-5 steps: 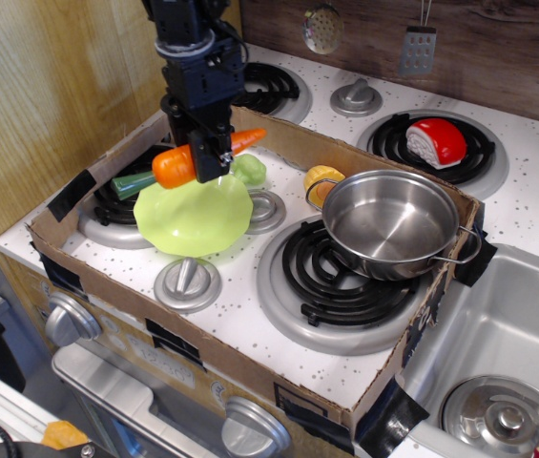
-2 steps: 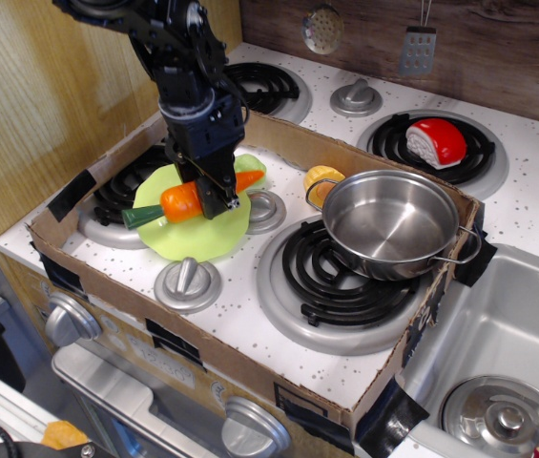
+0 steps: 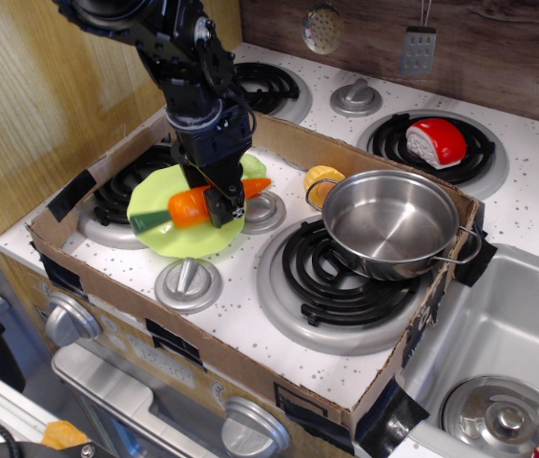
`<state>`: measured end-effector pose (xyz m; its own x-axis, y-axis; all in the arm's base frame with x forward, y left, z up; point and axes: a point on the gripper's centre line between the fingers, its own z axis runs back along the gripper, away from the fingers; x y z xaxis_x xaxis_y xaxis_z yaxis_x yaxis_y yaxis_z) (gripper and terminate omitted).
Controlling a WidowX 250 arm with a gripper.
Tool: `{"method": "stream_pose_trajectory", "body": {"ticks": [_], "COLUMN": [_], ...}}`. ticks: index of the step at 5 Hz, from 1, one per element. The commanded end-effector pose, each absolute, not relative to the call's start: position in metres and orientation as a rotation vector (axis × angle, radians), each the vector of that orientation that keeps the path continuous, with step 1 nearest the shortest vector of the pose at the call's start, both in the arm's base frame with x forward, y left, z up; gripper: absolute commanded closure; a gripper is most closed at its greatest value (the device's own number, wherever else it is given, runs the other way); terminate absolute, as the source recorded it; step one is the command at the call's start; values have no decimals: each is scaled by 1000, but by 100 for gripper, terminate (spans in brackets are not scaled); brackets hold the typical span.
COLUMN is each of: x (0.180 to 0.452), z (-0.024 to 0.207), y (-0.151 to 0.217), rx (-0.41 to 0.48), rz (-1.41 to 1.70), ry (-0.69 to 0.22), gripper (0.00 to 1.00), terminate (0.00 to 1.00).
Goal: Put carrot on plate
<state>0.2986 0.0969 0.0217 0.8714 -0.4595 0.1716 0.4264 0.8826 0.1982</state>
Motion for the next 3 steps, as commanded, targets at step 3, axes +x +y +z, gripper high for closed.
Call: {"method": "stream_pose_trajectory", "body": {"ticks": [3], "x": [312], "z": [94], "y": [102], "rx": [358], "rz": [-538], "ry": [-228], "gripper": [0], "terminate": [0]}}
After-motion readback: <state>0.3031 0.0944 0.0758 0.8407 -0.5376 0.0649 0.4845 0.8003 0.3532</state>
